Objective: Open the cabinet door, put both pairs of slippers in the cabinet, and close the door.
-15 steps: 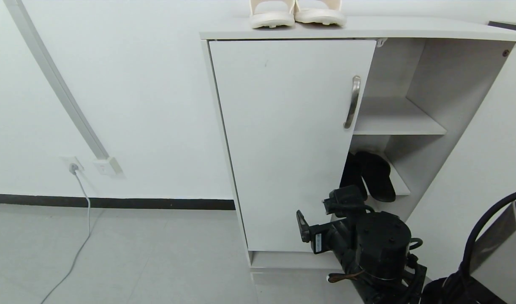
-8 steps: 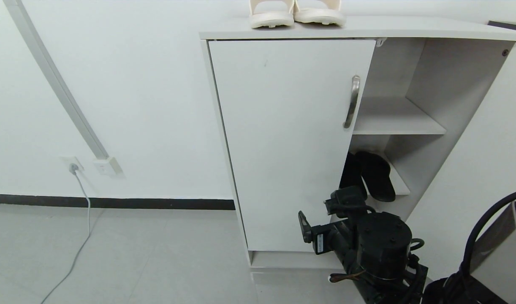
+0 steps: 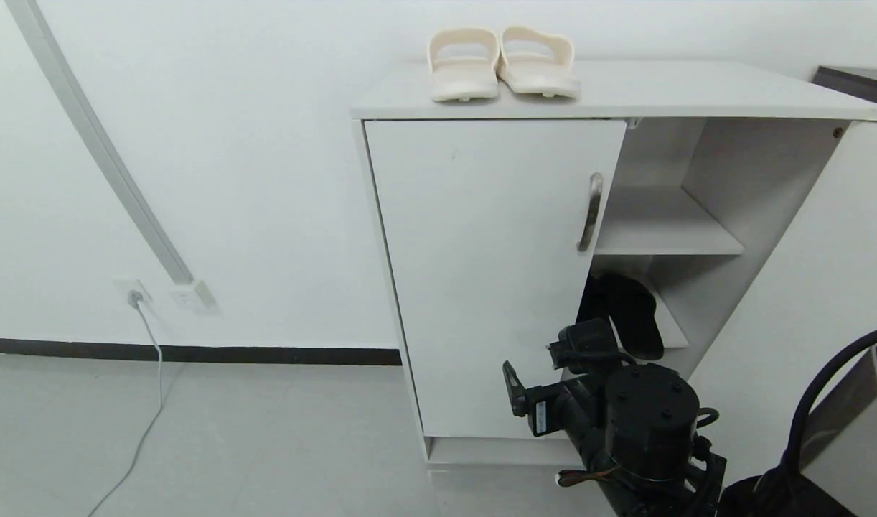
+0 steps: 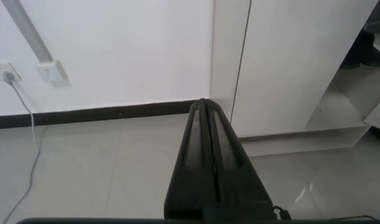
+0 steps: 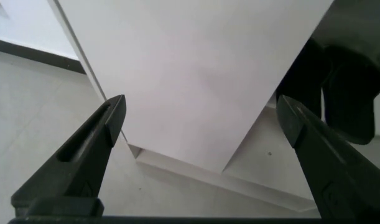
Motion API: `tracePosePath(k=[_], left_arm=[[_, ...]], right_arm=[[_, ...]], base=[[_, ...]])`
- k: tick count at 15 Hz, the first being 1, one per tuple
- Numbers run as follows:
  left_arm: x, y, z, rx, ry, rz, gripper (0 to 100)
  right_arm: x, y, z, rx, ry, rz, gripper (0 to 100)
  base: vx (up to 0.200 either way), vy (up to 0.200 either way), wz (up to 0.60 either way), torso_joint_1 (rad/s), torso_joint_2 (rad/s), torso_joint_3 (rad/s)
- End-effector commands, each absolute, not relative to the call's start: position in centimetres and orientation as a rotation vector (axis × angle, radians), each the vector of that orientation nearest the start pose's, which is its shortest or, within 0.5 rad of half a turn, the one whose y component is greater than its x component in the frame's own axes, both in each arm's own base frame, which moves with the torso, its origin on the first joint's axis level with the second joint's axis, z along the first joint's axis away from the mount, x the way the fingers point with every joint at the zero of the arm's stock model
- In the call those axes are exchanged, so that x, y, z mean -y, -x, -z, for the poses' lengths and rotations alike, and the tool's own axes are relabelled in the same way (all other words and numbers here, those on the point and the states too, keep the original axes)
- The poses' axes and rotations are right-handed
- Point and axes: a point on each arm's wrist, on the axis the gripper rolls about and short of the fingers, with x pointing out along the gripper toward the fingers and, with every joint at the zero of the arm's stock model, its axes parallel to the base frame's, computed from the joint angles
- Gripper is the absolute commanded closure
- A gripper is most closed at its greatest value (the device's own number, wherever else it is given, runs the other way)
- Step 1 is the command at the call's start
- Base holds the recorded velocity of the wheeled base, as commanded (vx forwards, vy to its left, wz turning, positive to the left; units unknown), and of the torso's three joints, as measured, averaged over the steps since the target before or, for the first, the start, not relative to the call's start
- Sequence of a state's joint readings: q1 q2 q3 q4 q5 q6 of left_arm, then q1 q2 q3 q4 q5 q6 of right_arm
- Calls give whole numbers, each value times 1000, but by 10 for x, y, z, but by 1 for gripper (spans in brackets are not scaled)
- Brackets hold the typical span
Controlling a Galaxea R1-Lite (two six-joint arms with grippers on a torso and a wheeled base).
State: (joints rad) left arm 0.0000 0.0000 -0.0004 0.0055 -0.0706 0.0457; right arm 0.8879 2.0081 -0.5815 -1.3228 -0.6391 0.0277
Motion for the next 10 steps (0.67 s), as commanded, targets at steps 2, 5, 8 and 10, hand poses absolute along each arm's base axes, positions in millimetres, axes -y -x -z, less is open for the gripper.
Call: tracePosePath(k=[2, 5, 8, 10], left_arm=[[2, 23, -75, -4, -55, 71, 100], [2, 23, -75, -3, -80, 72, 100], [2, 23, -75, -1, -92, 75, 100], [2, 23, -75, -1, -90, 75, 100]], right_arm=[[-243, -215, -100, -79, 45, -246, 0], [-243, -215, -100, -79, 43, -246, 0], [-243, -215, -100, -78, 44, -247, 0], [-243, -215, -100, -77, 43, -247, 0]], base=[[0, 0, 0, 73, -471, -361], [0, 0, 0, 110, -466, -351], [0, 0, 0, 147, -463, -326], [0, 0, 0, 156, -474, -322]])
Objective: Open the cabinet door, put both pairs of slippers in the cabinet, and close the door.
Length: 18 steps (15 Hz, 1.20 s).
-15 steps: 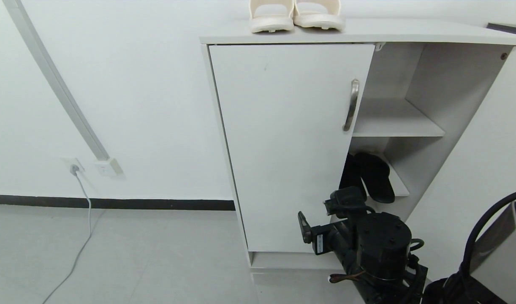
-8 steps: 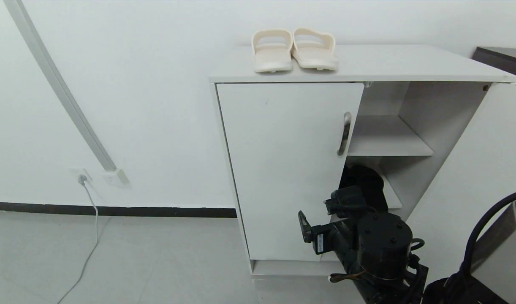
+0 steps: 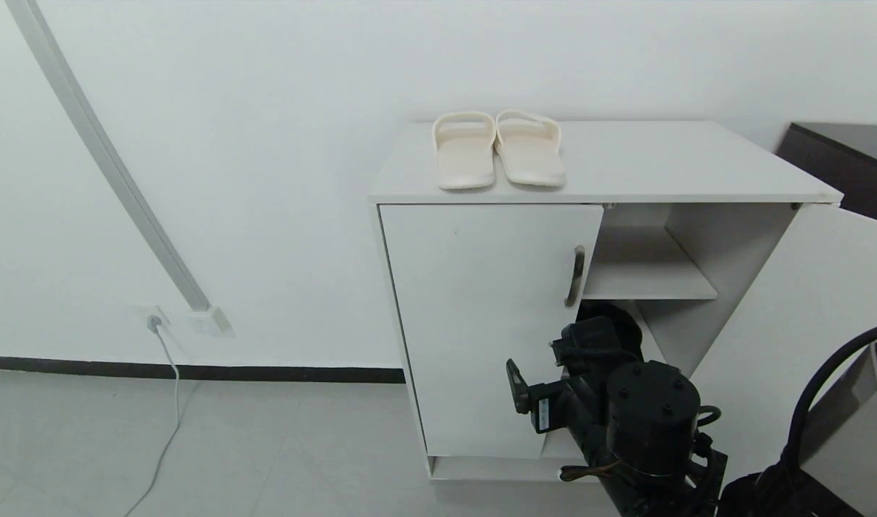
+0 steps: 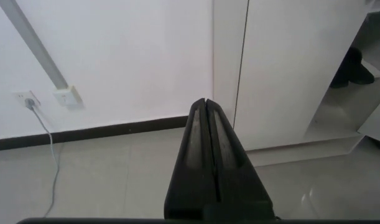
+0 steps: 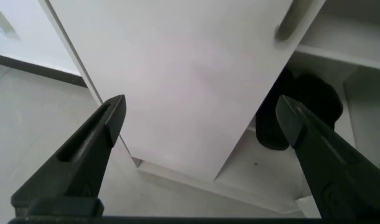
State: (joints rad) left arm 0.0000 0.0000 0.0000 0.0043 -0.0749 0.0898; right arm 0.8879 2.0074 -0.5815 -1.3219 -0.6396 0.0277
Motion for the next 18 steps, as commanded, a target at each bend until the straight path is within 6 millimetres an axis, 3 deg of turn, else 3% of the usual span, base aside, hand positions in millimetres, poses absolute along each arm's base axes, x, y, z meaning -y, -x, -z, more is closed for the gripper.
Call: tracePosePath(k=[1, 18], left_arm=[[2, 23, -75, -4, -67, 74, 100], [2, 23, -75, -7, -18, 71, 100]], right_arm=[[-244, -215, -100, -77, 43, -249, 0], [-243, -214, -100, -80, 46, -252, 0]], base=[[0, 0, 0, 173, -481, -315], [0, 0, 0, 223, -543, -319]])
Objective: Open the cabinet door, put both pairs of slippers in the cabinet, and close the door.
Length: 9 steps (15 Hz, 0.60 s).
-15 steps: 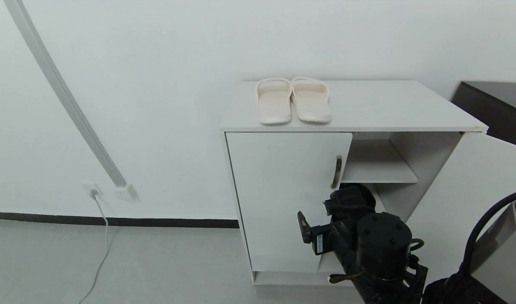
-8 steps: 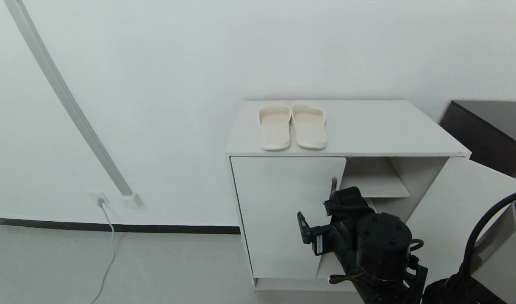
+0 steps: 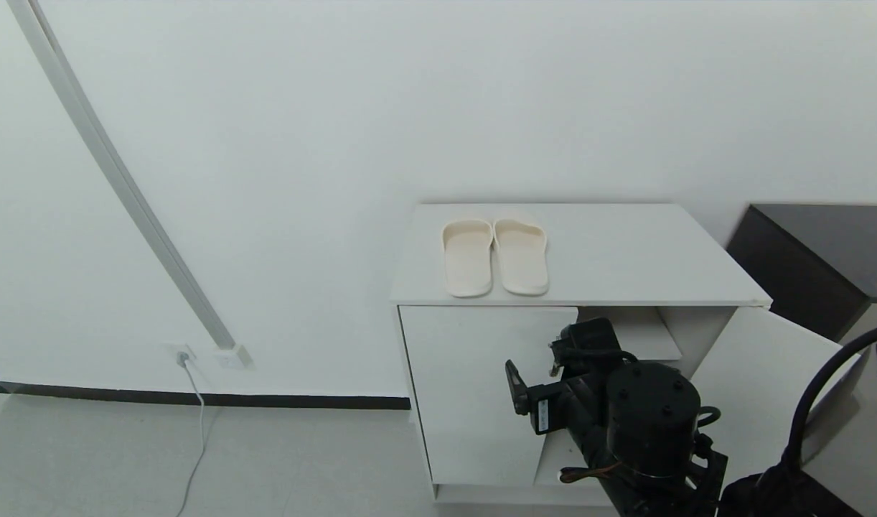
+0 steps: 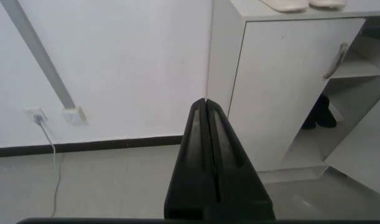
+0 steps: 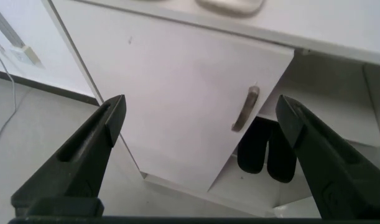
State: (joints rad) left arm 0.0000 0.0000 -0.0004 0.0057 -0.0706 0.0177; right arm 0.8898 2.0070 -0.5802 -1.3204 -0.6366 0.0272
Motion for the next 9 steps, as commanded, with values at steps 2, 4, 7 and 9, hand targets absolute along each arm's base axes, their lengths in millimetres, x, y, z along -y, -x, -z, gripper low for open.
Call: tracePosePath(k=[2, 4, 7, 9], left_arm=[[2, 23, -75, -4, -18, 71, 100], [2, 23, -75, -5, -18, 71, 100], [2, 23, -75, -4, -18, 71, 100], [2, 23, -75, -5, -18, 71, 100]], right_arm=[[-244, -216, -98, -82, 45, -250, 0], [-243, -217, -98, -79, 51, -249, 0], [-243, -223, -100, -74, 63, -244, 0], [-252, -236, -109, -79, 68, -233, 0]], base=[[0, 0, 0, 205, -442, -241], [0, 0, 0, 112, -247, -139], [0, 0, 0, 11, -17, -9], [0, 0, 0, 0, 0, 0]])
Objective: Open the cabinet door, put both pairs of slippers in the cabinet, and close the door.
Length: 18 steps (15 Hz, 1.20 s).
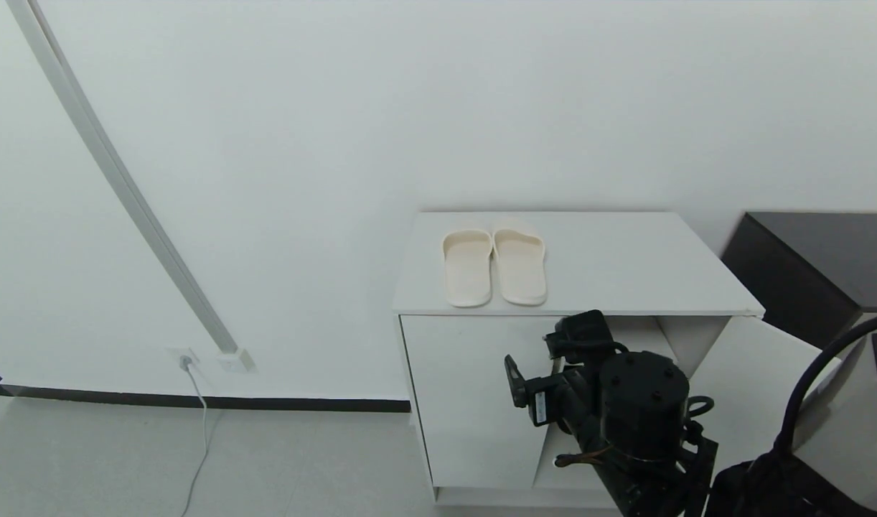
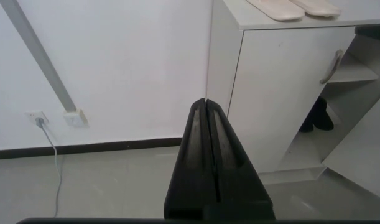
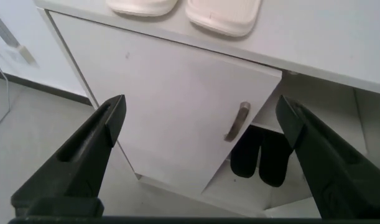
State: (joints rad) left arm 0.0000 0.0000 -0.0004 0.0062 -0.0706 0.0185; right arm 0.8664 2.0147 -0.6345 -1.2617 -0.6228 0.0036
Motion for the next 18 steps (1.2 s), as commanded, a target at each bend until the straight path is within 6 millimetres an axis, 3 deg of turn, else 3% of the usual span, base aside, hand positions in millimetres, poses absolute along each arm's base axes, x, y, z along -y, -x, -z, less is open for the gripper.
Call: tracePosePath(k=[1, 4, 6, 7, 12, 18], left_arm=[[2, 23, -75, -4, -18, 71, 100], [2, 23, -75, -5, -18, 71, 100], [2, 23, -75, -5, -18, 71, 100], [2, 23, -75, -5, -18, 71, 100], [2, 23, -75, -5, -18, 71, 100], [2, 23, -75, -4, -18, 71, 100]], right_arm=[[-258, -249, -126, -129, 68, -213, 0], [-275, -259, -182, -222, -43, -191, 0], [-286, -254, -206, -270, -103, -172, 0], [-288, -254, -208, -265, -124, -147, 0], [-301, -265, -166, -167, -84, -115, 0], [-304, -270, -155, -173, -59, -128, 0]], base=[[0, 0, 0, 0, 0, 0], [0, 0, 0, 0, 0, 0], [0, 0, 0, 0, 0, 0], [0, 0, 0, 0, 0, 0], [0, 0, 0, 0, 0, 0], [167, 0, 0, -3, 0, 2]])
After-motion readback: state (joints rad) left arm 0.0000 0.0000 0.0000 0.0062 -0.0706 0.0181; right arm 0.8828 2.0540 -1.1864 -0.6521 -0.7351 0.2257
